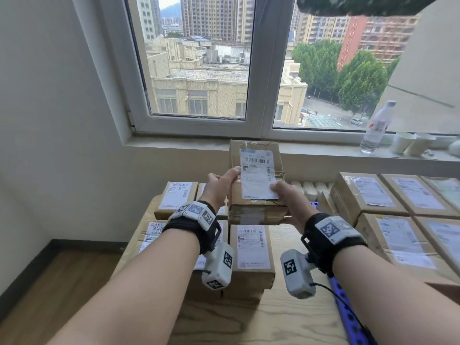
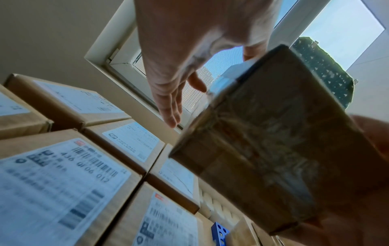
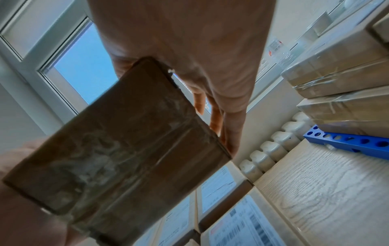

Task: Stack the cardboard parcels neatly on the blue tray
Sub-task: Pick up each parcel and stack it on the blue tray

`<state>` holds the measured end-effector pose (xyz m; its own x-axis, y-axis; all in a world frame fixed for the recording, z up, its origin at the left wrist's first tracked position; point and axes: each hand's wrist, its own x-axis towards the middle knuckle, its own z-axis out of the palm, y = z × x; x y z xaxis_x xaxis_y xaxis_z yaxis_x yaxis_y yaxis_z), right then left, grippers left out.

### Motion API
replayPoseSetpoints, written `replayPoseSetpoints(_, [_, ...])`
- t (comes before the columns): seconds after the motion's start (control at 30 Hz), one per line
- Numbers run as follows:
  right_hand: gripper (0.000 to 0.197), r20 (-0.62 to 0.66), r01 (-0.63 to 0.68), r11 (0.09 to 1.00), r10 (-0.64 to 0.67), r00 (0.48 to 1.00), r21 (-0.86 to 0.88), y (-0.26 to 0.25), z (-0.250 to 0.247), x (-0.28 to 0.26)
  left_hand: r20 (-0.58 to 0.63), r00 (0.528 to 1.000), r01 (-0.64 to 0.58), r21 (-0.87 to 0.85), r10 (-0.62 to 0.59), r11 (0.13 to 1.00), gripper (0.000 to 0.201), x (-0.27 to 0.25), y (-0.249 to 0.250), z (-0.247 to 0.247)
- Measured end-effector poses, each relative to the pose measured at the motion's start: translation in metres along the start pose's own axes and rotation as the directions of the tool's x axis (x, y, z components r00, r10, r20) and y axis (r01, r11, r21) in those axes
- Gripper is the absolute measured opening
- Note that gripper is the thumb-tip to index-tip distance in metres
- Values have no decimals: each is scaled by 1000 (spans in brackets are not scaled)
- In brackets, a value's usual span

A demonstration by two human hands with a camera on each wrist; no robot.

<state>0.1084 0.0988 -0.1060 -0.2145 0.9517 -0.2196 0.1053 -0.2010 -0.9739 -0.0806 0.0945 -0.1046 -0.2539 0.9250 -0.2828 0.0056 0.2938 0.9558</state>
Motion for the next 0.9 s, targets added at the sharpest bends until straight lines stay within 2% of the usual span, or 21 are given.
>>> replayPoseSetpoints(0.07, [25,22,15,1000,-15,1000,20,0,2,-14,31,999,7,-65,-4,998,50,-10,-4,1])
replayPoseSetpoints(0.1, [21,23,19,999,-20,1000,29,1,2,-21,52,999,9,-106,-4,994,57,-14,-7,2])
replayPoseSetpoints(0.17, [27,18,28,999,-29,999,38,5,2,-35,98,995,6,-153,10,988,73,-21,-12,4])
replayPoseSetpoints(0.23, [30,-25,28,998,-26,999,47,11,2,-49,123,992,-16,-143,33,990,75,-29,-16,6])
replayPoseSetpoints(0.27, [34,-54,21,999,-19,998,49,15,0,-57,138,989,-30,-146,51,989,73,-32,-18,8])
replayPoseSetpoints(0.33, [55,-102,10,999,-5,995,45,20,-4,-71,175,980,-64,-180,96,982,70,-39,-22,13])
replayPoseSetpoints(0.43, [65,-199,35,996,-19,980,77,25,-17,-89,197,971,-85,-257,138,963,88,-51,-29,30])
replayPoseSetpoints(0.47, [65,-218,39,995,-18,976,90,26,-22,-95,218,965,-83,-268,144,960,93,-55,-33,38])
replayPoseSetpoints(0.53, [59,-241,43,994,-18,970,97,29,-34,-106,257,954,-87,-265,157,960,88,-64,-42,55])
replayPoseSetpoints(0.63, [35,-245,69,993,-44,968,95,32,-55,-123,300,939,-75,-291,166,954,73,-79,-50,77])
replayPoseSetpoints(0.7, [38,-283,67,994,-39,958,92,33,-70,-132,322,929,-87,-288,182,954,64,-85,-46,90])
replayPoseSetpoints(0.8, [29,-339,74,991,-34,940,109,35,-95,-145,348,917,-102,-272,196,957,93,-94,-38,116])
replayPoseSetpoints(0.83, [29,-354,72,990,-25,935,120,37,-104,-149,352,913,-107,-281,207,954,96,-97,-36,126])
replayPoseSetpoints(0.9, [34,-377,74,991,-26,926,114,39,-125,-159,362,901,-128,-302,238,945,85,-104,-35,150])
